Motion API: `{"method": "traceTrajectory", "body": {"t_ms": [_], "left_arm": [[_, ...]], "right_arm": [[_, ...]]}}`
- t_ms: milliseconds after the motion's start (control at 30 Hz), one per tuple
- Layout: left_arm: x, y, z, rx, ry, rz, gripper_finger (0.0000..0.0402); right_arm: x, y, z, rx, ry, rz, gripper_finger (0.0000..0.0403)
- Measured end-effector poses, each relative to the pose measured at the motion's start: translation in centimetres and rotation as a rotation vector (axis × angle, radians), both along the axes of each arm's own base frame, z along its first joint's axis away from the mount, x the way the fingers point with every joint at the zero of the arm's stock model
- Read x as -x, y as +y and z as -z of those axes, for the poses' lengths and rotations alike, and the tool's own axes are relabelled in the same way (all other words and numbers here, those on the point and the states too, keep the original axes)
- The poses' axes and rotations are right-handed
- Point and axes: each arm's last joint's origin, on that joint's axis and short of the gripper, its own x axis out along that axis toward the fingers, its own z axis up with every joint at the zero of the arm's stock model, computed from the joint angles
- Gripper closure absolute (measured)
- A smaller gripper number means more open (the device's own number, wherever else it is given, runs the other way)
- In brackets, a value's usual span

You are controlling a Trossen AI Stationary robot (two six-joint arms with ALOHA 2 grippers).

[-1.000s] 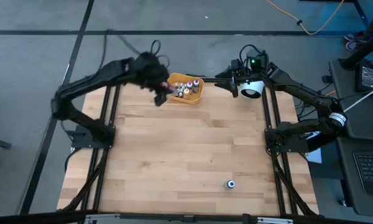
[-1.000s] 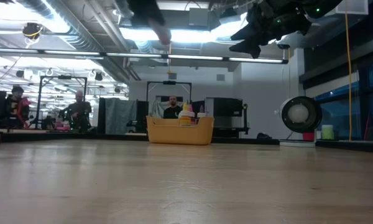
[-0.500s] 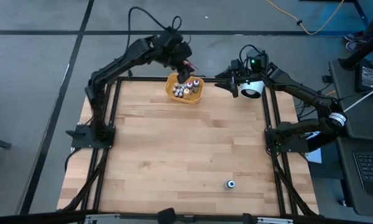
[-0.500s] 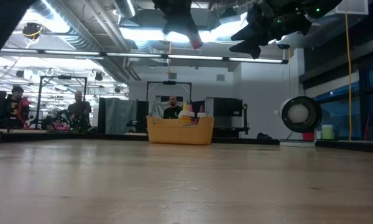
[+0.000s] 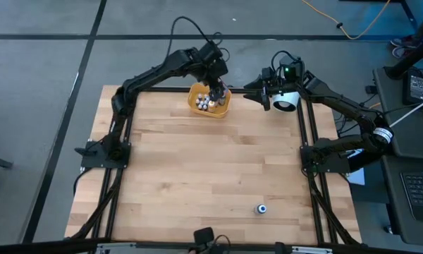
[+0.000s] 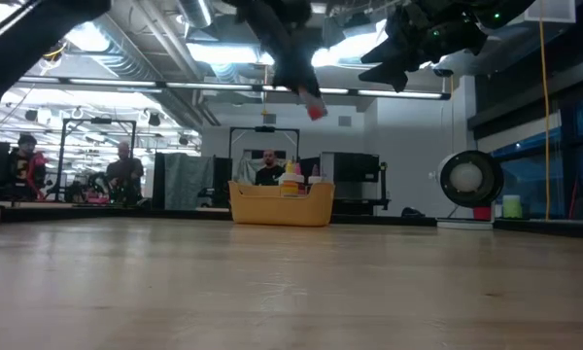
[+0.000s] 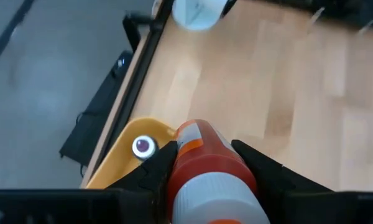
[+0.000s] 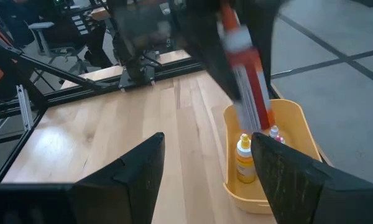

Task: Pick & Place food coloring
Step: Put the large orange food coloring bottle into the bin

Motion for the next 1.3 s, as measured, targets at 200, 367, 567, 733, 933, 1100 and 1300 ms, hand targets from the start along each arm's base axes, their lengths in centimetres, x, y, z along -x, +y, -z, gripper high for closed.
{"method": "traceTrajectory", "body": {"t_ms": [200, 367, 567, 733, 933, 1100, 1300], "left_arm": [[-1.6, 1.1, 3.6, 0.013, 0.092, -0.005, 0.0268], [-2.8, 1.3, 6.0, -0.029, 0.175, -0.004, 0.0268], [-3.9, 1.2, 8.2, -0.026, 0.224, 0.015, 0.0268], [-4.7, 1.0, 9.7, -0.054, 0.269, 0.037, 0.0268], [-5.4, 1.2, 11.9, -0.040, 0.312, 0.057, 0.0268], [-5.8, 1.4, 13.5, -0.031, 0.341, 0.068, 0.0268], [-6.3, 1.6, 14.9, -0.027, 0.354, 0.079, 0.0267]], "right_arm": [[0.1, 0.1, 0.3, -0.023, 0.025, 0.000, 0.0163], [0.2, 0.2, 0.6, -0.040, 0.049, -0.003, 0.0163], [0.3, 0.2, 0.7, -0.033, 0.062, -0.009, 0.0163], [0.3, 0.3, 0.8, -0.028, 0.071, -0.014, 0.0163], [0.3, 0.3, 0.9, -0.026, 0.078, -0.017, 0.0163], [0.3, 0.3, 0.9, -0.024, 0.079, -0.019, 0.0163], [0.4, 0.3, 0.9, -0.010, 0.085, -0.026, 0.0163]]}}
